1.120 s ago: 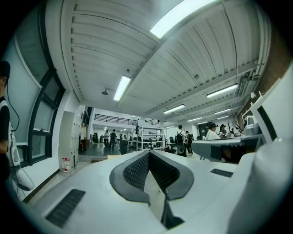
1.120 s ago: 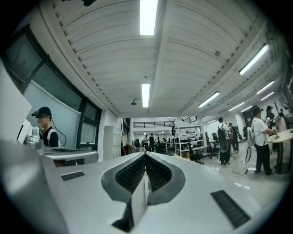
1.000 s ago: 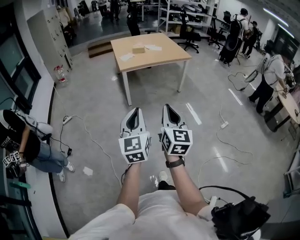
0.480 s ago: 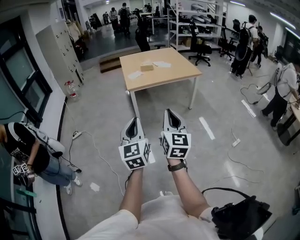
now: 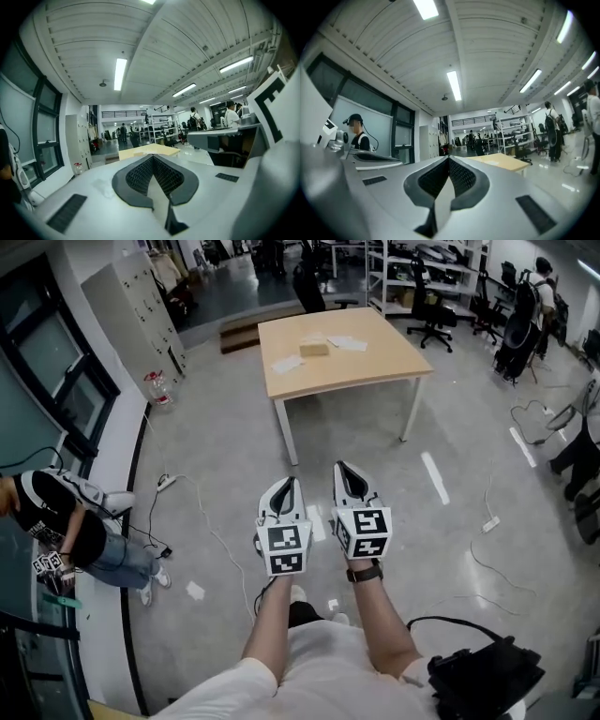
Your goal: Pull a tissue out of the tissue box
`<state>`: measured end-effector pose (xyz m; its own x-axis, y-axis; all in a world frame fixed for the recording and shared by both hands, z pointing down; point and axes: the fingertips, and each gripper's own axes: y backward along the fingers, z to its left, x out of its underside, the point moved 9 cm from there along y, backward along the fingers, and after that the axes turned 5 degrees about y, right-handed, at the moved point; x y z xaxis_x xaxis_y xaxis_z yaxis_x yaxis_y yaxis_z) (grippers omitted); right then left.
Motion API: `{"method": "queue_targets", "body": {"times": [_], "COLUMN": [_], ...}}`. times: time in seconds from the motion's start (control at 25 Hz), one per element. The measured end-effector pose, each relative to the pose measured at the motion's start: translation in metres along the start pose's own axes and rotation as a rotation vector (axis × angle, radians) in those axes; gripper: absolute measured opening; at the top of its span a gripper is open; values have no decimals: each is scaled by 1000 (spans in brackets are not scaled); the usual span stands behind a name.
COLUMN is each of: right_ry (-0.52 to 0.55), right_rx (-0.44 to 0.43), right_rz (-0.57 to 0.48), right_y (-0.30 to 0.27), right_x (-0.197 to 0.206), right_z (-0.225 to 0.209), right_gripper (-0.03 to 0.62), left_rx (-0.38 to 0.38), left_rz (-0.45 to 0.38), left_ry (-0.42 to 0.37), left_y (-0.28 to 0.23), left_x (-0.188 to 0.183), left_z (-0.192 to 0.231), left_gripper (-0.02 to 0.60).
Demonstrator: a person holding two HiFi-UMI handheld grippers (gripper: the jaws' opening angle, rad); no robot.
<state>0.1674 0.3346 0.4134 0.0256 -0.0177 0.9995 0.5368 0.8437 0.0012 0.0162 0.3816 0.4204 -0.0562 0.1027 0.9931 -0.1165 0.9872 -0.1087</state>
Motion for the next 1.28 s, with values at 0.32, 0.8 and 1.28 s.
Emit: {"method": "queue_targets", "body": {"times": [0.32,0.8,1.28], "right_ry": [61,54,-18], "right_rx": [85,66,44], "right_rz": [-74,-110,-149], "right_y": [-53,-173,-298], "right_x": [-3,-35,-38], "right_z": [-52,-90,-83], "right_gripper": [2,2,2], "left_rx": [14,120,137], "left_rz": [-54,-105,-111], "left_ry": [47,105,230], "left_y": [-86,-228,-312], "left_x": [-5,-52,-59], "left_z": [12,59,135], "left_gripper": [2,2,2]}}
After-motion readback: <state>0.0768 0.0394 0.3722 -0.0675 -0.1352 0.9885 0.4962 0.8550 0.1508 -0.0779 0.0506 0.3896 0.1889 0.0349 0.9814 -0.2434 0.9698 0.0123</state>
